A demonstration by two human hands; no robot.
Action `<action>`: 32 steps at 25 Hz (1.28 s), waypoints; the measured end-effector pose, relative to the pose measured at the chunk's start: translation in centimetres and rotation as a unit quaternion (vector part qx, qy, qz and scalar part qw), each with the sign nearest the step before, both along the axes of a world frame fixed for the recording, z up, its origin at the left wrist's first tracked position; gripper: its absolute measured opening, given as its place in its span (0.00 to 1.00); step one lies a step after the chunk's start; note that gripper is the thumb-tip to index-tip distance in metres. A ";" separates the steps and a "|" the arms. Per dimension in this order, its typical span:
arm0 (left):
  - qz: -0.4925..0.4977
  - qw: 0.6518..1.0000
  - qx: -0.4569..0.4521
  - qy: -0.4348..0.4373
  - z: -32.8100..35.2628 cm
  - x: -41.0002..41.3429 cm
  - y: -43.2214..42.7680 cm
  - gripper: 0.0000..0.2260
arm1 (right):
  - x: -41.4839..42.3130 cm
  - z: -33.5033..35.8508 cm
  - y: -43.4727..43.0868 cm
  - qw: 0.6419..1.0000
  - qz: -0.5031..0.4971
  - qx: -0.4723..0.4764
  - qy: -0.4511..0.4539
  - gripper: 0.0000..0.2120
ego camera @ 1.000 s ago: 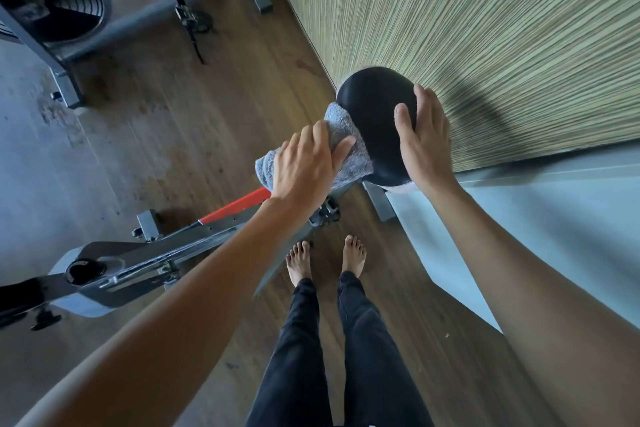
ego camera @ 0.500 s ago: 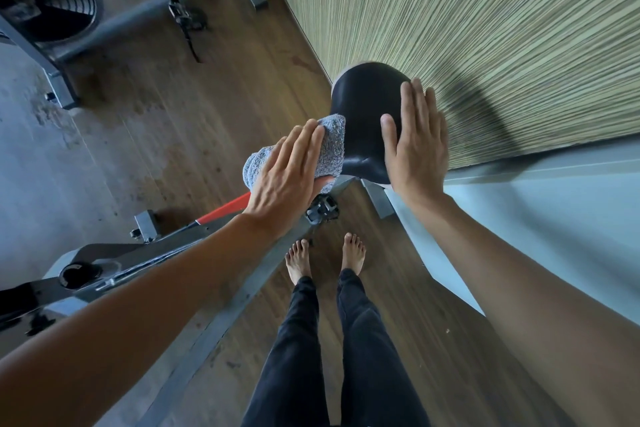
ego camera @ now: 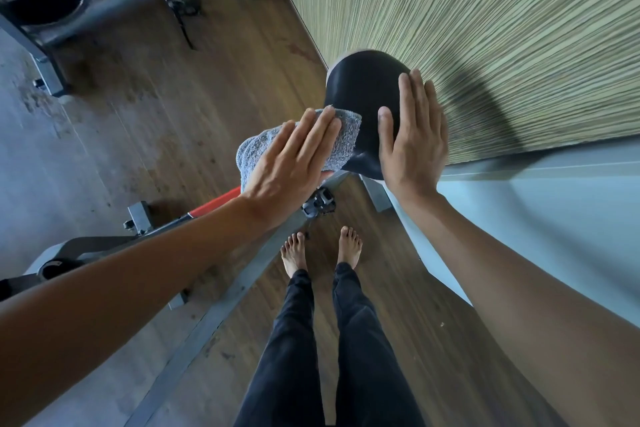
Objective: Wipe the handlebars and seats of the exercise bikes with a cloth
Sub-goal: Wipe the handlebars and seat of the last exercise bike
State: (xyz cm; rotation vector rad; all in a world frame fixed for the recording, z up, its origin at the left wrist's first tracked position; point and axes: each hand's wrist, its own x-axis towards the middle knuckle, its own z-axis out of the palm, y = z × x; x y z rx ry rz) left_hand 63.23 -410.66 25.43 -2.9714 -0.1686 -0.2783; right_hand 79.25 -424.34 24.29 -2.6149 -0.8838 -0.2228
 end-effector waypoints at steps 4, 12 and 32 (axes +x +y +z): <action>0.013 0.999 0.015 0.033 0.4 2.6 -0.9 0.35 | 0.3 0.1 0.2 1.000 0.006 0.003 0.020 0.25; -0.045 0.999 -0.006 0.007 0.7 0.4 0.6 0.32 | 0.4 0.0 -0.3 0.994 0.010 0.073 0.083 0.23; 0.240 0.942 -0.214 0.098 3.7 4.1 -3.1 0.40 | 2.0 2.8 -1.2 0.911 0.050 0.169 0.372 0.21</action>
